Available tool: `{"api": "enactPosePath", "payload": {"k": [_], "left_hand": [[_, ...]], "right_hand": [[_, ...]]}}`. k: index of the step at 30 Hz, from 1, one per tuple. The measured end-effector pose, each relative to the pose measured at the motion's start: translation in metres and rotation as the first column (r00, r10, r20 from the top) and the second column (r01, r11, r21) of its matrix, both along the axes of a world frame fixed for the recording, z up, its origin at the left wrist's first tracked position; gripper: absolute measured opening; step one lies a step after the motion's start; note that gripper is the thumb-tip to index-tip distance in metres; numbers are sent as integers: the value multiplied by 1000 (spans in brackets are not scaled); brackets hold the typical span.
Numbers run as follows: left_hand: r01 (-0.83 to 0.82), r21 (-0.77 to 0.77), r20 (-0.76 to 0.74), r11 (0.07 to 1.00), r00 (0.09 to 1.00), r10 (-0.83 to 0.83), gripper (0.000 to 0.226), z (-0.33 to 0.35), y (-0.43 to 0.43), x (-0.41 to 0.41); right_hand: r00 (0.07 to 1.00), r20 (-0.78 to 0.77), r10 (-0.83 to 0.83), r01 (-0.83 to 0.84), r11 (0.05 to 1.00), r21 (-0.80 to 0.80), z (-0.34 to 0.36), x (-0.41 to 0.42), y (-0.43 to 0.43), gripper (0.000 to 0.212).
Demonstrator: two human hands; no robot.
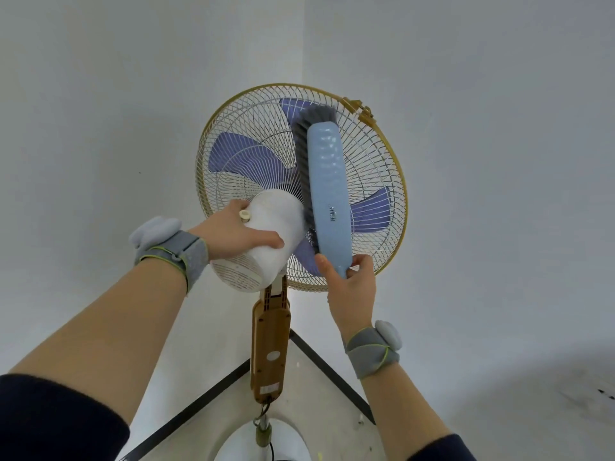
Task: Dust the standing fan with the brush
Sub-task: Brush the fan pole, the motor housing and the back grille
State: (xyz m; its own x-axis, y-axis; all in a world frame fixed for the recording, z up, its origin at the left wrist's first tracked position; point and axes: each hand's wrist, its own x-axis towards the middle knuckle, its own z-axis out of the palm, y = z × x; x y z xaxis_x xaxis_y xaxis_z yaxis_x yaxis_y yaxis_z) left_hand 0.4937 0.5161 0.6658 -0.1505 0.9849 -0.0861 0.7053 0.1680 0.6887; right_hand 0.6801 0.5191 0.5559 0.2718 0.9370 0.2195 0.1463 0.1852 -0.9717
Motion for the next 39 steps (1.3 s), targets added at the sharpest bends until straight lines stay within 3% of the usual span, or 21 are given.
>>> {"api": "enactPosePath", "payload": {"k": [5,12,16,21,25,32,39], "left_hand": [[25,16,6,1000,1000,-26,92,1,1,6],[39,37,-15,999,999,-38,88,-1,-1,5],[28,41,-15,999,1000,-28,89,-1,0,4],[27,33,-4,999,1000,-27,91,-1,2,3],[18,34,-1,999,1000,-18,89,-1,1,3],[11,41,4,999,1000,-11,92,-3,-1,-2],[38,37,-33,999,999,-37,86,0,4,5]], "right_hand": [[994,-56,-92,92,996,6,0,27,0,43],[939,-261,-225,231,973,-6,9,67,-11,41],[915,-243,-322,339,940,32,16,72,-14,44],[975,-209,-80,121,974,189,18,34,-25,38],[992,-121,45,-35,996,80,3,-6,-16,42],[994,-113,-7,-2,996,-84,-22,-10,-2,48],[952,-271,-141,115,988,-107,-28,34,-10,44]]}}
